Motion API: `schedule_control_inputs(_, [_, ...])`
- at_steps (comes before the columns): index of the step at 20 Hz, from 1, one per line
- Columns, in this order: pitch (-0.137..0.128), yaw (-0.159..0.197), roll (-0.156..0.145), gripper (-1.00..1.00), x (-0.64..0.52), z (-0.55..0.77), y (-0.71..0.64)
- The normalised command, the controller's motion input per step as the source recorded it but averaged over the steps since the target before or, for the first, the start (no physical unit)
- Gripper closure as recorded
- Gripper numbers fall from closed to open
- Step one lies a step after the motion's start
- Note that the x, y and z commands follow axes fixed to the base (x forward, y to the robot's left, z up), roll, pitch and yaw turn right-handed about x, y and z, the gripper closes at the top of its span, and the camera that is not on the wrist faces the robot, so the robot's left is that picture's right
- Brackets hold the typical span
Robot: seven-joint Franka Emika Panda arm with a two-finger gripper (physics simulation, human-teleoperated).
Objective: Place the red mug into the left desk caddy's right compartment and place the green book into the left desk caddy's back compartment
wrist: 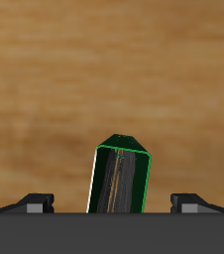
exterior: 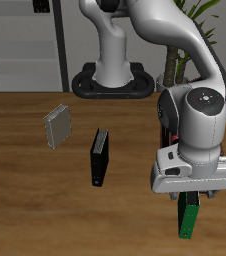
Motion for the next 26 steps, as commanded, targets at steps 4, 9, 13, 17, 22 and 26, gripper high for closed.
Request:
schedule_control_inputs(4, [0.011, 0.012, -0.033, 1.0, 0.01, -0.11, -0.14])
schedule_control_inputs(9, [0.015, -0.022, 0.02, 1.0, -0.07, -0.05, -0.02])
schedule_control_inputs(13, [-0.002, -0.018, 0.006, 1.0, -0.03, 0.04, 0.01])
schedule_control_inputs(17, [-0.045, -0.02, -0.003, 1.0, -0.17, 0.44, -0.04])
schedule_control_inputs(22, [-0.086, -0.043, -0.043, 1.0, -0.23, 0.73, -0.11])
schedule_control_inputs(26, [-0.07, -0.005, -0.035, 1.0, -0.26, 0.68, -0.04])
